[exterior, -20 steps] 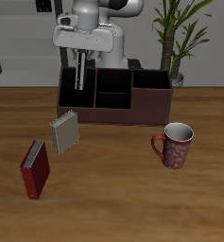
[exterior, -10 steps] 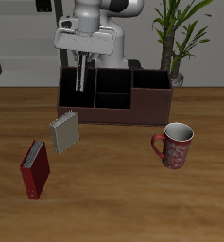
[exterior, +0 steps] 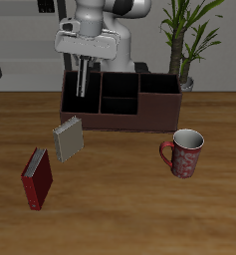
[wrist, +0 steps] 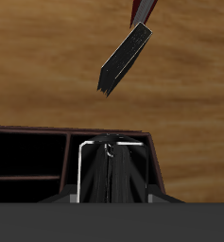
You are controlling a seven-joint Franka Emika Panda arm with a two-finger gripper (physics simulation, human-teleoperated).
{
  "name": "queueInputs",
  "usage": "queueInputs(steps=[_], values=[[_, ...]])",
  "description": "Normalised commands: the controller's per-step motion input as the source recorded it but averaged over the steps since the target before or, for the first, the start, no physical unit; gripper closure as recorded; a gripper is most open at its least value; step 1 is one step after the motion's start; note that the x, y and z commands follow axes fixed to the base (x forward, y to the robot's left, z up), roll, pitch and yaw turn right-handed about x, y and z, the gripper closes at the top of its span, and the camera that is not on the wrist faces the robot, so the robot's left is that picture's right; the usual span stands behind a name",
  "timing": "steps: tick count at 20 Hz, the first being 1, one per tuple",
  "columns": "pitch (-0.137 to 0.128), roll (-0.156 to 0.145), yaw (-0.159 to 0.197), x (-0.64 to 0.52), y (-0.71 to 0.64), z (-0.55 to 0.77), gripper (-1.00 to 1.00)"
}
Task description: Place the striped book into the back desk caddy's left compartment
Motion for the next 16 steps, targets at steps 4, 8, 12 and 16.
queueInputs(steps=[4,8,12,16], values=[[0.05,-0.01,-0.029,0.17,-0.12,-0.18,1.0],[0.021,0.005,-0.002,0.0,0.04,-0.2,1.0],[0.035,0.011,-0.02,-0.03,0.0,-0.18,1.0],[0.026,0.0,-0.011,-0.02,-0.01,-0.17,1.0]])
